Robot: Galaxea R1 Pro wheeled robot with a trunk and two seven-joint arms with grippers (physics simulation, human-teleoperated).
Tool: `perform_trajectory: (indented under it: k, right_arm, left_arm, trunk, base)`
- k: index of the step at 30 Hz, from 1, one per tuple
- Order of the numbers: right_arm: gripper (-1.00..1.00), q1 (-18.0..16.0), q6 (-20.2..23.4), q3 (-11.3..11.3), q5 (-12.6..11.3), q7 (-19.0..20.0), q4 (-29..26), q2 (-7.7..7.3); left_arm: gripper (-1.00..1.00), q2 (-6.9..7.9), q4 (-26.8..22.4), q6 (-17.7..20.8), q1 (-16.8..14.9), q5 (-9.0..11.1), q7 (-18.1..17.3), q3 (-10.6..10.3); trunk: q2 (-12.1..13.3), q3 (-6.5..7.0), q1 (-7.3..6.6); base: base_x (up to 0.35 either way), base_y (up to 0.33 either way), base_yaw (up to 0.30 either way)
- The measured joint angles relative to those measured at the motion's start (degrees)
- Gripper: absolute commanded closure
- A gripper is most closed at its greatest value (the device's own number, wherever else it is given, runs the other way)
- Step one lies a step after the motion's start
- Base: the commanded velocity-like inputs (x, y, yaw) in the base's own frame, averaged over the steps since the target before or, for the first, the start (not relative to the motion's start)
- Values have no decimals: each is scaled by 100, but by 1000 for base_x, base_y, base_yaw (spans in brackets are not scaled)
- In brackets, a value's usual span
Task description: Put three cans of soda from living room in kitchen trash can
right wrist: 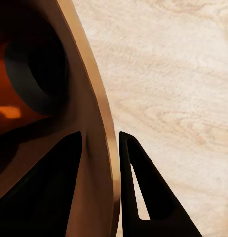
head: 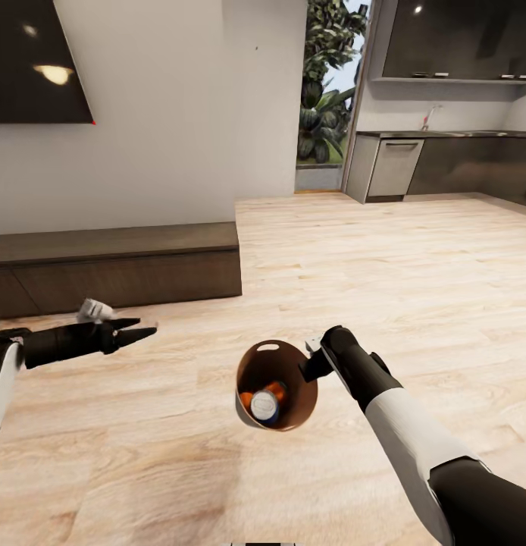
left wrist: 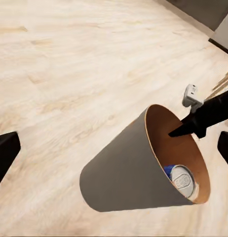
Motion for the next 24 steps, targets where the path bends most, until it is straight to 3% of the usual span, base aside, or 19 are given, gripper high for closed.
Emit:
perform_trajectory:
  k: [3, 4, 8, 9, 10, 15, 16, 19, 24]
  right_arm:
    - [100, 1, -11, -5, 84, -10, -11, -73]
    - [100, 1, -4, -9, 37, -5, -16, -140]
    - [100, 5, -16, -22, 121, -13, -24, -303]
    - [100, 9, 4, -80, -17, 0, -27, -412]
    - [100, 10, -7, -121, 35, -7, -31, -448]
    - [100, 26, -25, -594, 155, -11, -32, -696]
    - [100, 32, -17, -757, 125, -7, -26, -739]
    - [100, 43, -9, -1138, 66, 0, -26, -792]
    - [100, 126, -9, -1622, 71, 2, -31, -839]
  left_arm:
    - [-100, -81, 283, -410, 250, -257, 267, 27]
    - [-100, -147, 512, -743, 383, -421, 432, 38]
    - [-100, -267, 1079, -1389, 535, -650, 797, 48]
    - [-100, -331, 1465, -1773, 586, -804, 1172, 53]
    - [-100, -351, 1628, -1890, 595, -833, 1320, 53]
    - [-100, -472, 2409, -2347, 628, -955, 2470, 52]
    - [-100, -552, 2569, -2411, 632, -958, 2814, 48]
    - [-100, -785, 2769, -2577, 636, -952, 3389, 38]
    - [-100, -1065, 2879, -2746, 663, -950, 3758, 32]
  trunk:
    - [0, 0, 0]
    - [0, 0, 0]
    - [0, 0, 0]
    - [0, 0, 0]
    - [0, 0, 0]
    - [0, 0, 0]
    - [0, 0, 0]
    - [0, 0, 0]
    - [0, 0, 0]
  base:
    - [0, 0, 0]
    - [0, 0, 0]
    - [0, 0, 0]
    - [0, 0, 0]
    - [0, 0, 0]
    - [0, 0, 0]
    - [0, 0, 0]
    - [0, 0, 0]
    - [0, 0, 0]
